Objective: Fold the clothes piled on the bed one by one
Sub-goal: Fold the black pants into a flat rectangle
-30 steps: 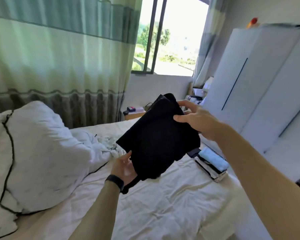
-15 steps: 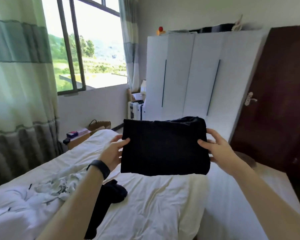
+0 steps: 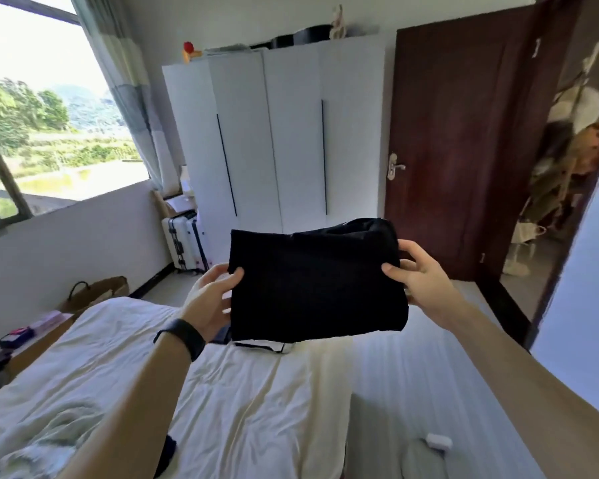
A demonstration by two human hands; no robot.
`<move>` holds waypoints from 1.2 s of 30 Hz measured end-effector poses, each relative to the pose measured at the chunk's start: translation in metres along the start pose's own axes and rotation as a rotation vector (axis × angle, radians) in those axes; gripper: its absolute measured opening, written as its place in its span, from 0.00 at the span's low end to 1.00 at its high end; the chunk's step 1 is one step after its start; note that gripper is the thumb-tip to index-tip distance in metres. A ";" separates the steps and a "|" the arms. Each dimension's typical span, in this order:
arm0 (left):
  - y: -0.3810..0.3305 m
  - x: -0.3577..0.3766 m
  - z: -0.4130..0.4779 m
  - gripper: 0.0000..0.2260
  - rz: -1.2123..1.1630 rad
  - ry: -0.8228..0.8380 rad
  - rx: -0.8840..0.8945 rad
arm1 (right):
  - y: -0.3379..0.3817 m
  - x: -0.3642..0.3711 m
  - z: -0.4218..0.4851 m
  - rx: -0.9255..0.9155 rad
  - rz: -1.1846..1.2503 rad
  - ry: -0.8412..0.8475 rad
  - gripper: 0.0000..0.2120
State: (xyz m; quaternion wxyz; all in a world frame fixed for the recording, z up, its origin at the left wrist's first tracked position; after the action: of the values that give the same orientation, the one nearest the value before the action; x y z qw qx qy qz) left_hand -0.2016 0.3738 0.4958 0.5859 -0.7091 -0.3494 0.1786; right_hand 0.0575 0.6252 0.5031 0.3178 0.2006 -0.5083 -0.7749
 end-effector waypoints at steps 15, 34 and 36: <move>-0.048 0.168 0.196 0.04 0.021 -0.003 0.088 | -0.068 -0.151 0.180 -0.074 -0.051 -0.122 0.15; -0.183 0.194 0.516 0.08 0.006 0.005 0.204 | -0.165 -0.153 0.499 -0.145 -0.077 -0.208 0.16; -0.191 0.203 0.543 0.08 0.015 0.004 0.207 | -0.176 -0.161 0.525 -0.153 -0.089 -0.201 0.16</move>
State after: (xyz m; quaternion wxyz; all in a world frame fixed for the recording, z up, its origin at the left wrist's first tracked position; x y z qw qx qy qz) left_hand -0.4754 0.9131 0.5743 0.6552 -0.6479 -0.3226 0.2164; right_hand -0.2105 1.1336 0.5513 0.2450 0.1193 -0.4675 -0.8410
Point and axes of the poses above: each hand's wrist, its own z-axis towards the middle knuckle, its own x-axis out of the palm, y = z × x, the point moved 4 cm from there along z, towards the middle knuckle, and after that the axes turned 15 degrees about -x, right-handed, at the moved point
